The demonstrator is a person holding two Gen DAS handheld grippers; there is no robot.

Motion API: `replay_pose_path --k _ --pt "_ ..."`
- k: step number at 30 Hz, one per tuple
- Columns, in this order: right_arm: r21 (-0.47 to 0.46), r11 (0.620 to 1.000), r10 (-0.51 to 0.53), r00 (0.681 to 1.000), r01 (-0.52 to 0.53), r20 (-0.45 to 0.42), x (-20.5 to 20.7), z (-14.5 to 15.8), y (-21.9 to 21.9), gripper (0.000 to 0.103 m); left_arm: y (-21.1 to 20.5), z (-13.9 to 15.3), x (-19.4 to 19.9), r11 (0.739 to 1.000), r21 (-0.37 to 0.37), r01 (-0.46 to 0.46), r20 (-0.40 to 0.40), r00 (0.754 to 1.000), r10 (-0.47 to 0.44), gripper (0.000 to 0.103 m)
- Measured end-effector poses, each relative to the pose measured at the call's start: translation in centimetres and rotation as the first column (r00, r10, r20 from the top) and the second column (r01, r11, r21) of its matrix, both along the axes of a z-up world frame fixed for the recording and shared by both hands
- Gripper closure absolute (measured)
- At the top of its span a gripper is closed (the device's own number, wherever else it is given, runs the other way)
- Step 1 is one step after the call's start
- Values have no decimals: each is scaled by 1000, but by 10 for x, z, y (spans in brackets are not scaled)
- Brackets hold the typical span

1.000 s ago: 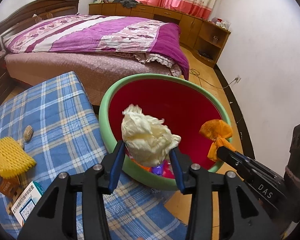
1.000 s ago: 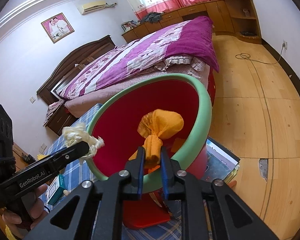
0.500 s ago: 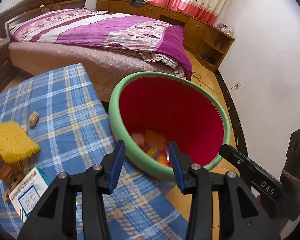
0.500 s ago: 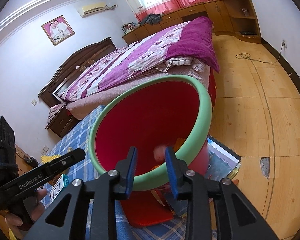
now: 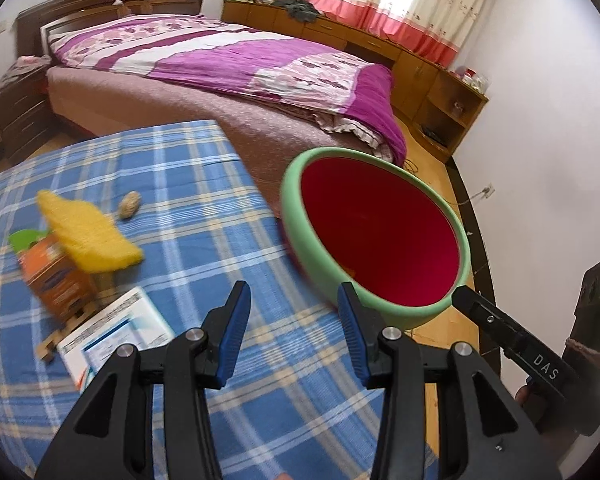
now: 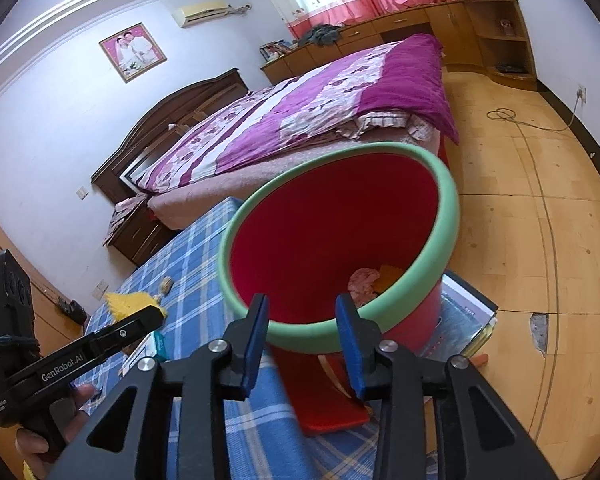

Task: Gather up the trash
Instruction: 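Move both tools back toward the blue tube and white medicine box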

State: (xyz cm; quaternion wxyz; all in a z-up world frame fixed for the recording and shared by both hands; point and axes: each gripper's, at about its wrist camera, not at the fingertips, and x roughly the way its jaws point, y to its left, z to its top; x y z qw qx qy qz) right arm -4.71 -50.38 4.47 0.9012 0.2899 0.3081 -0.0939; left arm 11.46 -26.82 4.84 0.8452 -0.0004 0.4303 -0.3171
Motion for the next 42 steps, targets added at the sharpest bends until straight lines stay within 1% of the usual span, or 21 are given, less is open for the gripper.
replay_pose_path --k 9,13,22,24,28,30,32,36,40,41,42 --pt "-12 998 58 998 -58 -7 2 6 33 55 44 5 -6 997 -5 -80 5 997 80 58" --pt "-16 996 89 996 -89 -14 6 8 49 53 64 8 -9 993 -5 -117 13 993 117 58" --pt "-38 985 167 985 -168 -29 11 11 94 43 116 10 -16 977 6 -213 24 977 213 58" --pt "-41 983 179 983 -180 -37 12 11 103 39 128 8 -18 972 9 -235 23 972 234 58" --pt "-44 977 204 978 -206 -48 16 10 120 37 150 7 -20 960 23 -278 27 960 277 57" --pt "-49 974 218 975 -220 -53 17 10 129 36 161 5 -21 953 26 -301 27 953 301 55" --pt "-53 971 231 971 -234 -61 18 9 136 36 172 3 -21 947 24 -321 21 947 320 50" --pt "-55 966 249 966 -253 -76 24 5 148 33 192 -2 -21 935 18 -354 9 935 354 46" --pt "-53 960 270 959 -275 -91 29 2 159 33 210 -5 -20 918 19 -395 15 919 395 39" --pt "-54 958 275 957 -281 -94 30 2 162 33 214 -6 -20 914 19 -405 18 914 404 35" --pt "-55 956 281 955 -287 -97 30 1 165 33 218 -7 -20 909 20 -416 22 909 416 33"
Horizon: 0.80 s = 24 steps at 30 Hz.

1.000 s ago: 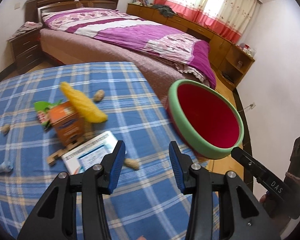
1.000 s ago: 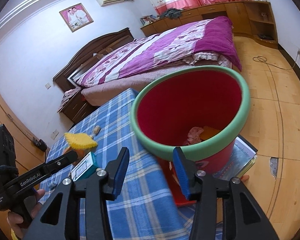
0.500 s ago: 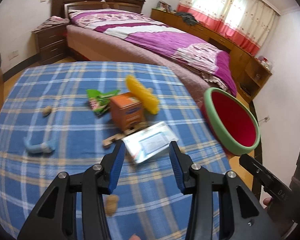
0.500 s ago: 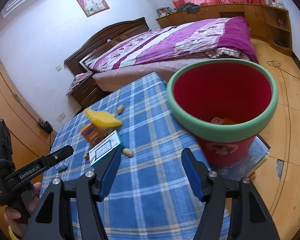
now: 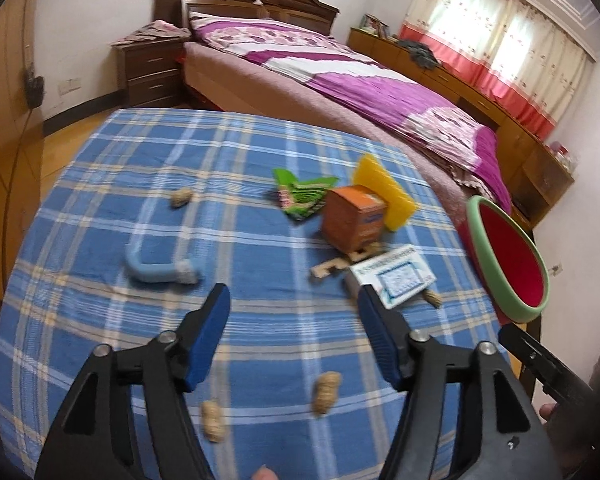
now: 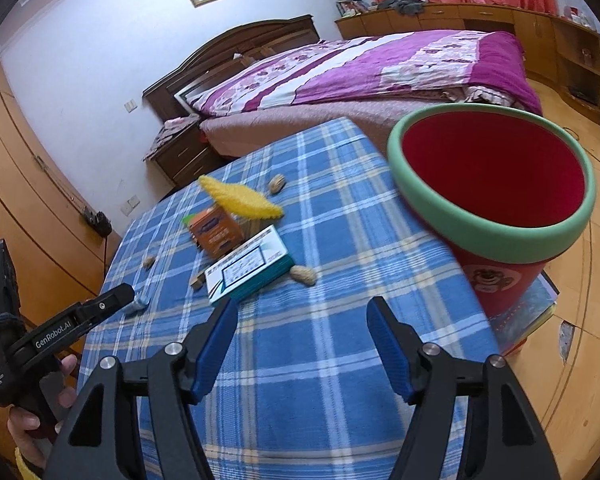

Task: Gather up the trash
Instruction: 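Move both tools back toward the blue tube and white medicine box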

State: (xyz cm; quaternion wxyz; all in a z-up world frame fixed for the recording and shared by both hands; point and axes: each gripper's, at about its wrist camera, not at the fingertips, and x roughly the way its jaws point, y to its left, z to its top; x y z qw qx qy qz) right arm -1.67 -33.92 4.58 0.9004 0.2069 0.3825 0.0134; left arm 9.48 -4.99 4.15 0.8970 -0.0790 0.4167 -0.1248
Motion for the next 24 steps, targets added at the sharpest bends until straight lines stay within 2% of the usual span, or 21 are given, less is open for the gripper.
replay_pose_path --k 7,13,17,24 --pt "-10 1000 18 1000 -18 -18 7 -4 14 33 26 -11 6 999 12 -51 -12 999 52 24" --pt "-20 999 29 999 -30 -37 15 -8 24 28 42 -23 13 996 28 -82 -37 996 83 23" --pt "-28 999 22 999 -24 -49 22 -11 28 23 50 -28 17 995 37 -95 -41 994 97 19" --pt "-25 999 24 998 -26 -65 31 -16 34 22 57 -35 26 994 58 -94 -39 995 97 17"
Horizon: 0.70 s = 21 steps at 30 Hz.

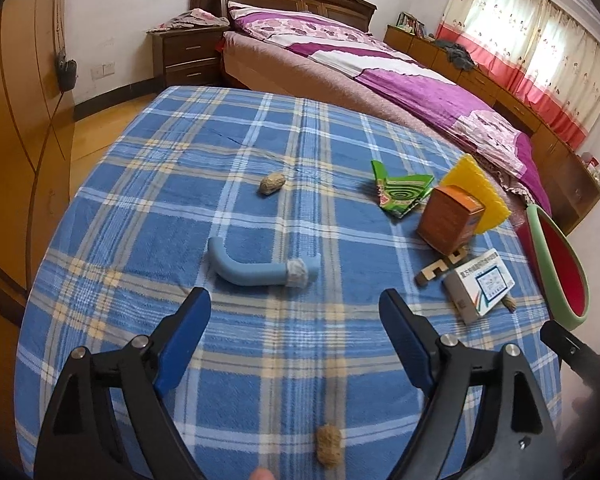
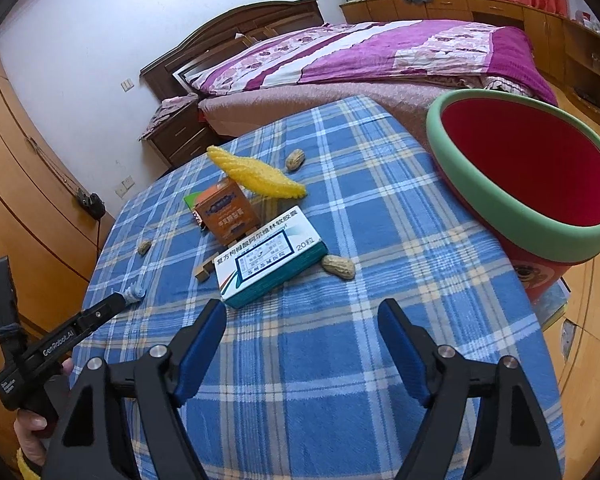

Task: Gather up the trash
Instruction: 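Move both tools back toward the blue tube and white medicine box, then grasp the blue curved plastic tube with the left tool while the right tool grasps the white medicine box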

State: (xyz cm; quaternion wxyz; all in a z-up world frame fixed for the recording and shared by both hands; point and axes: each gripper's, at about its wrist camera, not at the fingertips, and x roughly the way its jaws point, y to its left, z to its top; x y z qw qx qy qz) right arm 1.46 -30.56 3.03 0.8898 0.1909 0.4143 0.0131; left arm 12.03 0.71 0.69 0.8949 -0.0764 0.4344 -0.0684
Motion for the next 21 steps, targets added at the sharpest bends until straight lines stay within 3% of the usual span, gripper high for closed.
replay_pose_path --k 16,21 --pt "26 1000 2 1000 -2 -30 6 -10 -4 22 3 -18 33 995 102 -21 -22 999 23 15" --pt "28 1000 -4 999 5 -33 8 -11 -7 22 5 -24 40 995 99 -15 -51 998 20 17"
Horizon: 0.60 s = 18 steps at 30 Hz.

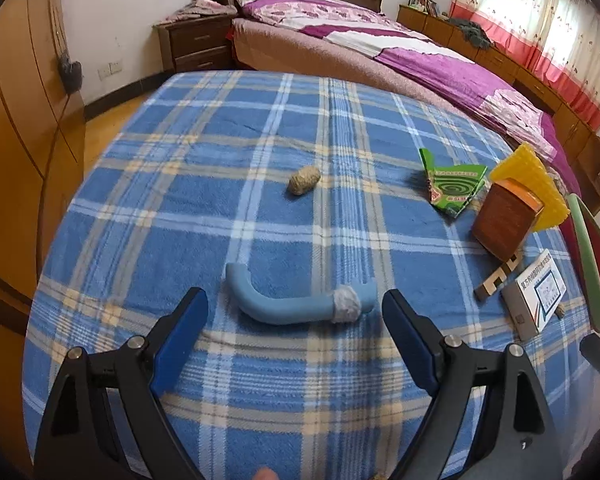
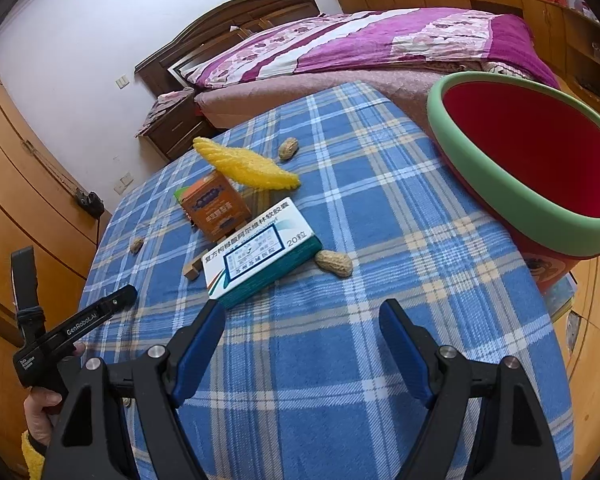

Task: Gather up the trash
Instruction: 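Grasp the blue curved plastic tube with the left tool while the right tool grasps the white medicine box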

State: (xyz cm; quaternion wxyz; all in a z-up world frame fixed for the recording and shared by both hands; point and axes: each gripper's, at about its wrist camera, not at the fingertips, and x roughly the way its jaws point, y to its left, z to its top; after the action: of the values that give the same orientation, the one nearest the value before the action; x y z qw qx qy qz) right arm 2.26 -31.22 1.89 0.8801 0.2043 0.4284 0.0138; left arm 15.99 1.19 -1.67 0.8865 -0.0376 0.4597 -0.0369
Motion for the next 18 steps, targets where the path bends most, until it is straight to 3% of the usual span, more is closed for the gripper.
replay_pose_path --k 2,10,14,18 --pt "-1 1000 1 1000 -1 -2 2 0 0 22 0 1 0 1000 7 -14 6 1000 14 30" --pt "-23 999 38 999 -38 3 14 1 5 21 0 3 -9 999 -53 8 23 1000 -7 31" --pt "-52 994 97 995 -97 12 25 5 14 3 -2 6 -14 997 -75 17 28 999 -15 31" --pt "-105 984 146 989 -143 19 36 6 25 1 -3 9 -19 995 -97 19 31 999 -16 31"
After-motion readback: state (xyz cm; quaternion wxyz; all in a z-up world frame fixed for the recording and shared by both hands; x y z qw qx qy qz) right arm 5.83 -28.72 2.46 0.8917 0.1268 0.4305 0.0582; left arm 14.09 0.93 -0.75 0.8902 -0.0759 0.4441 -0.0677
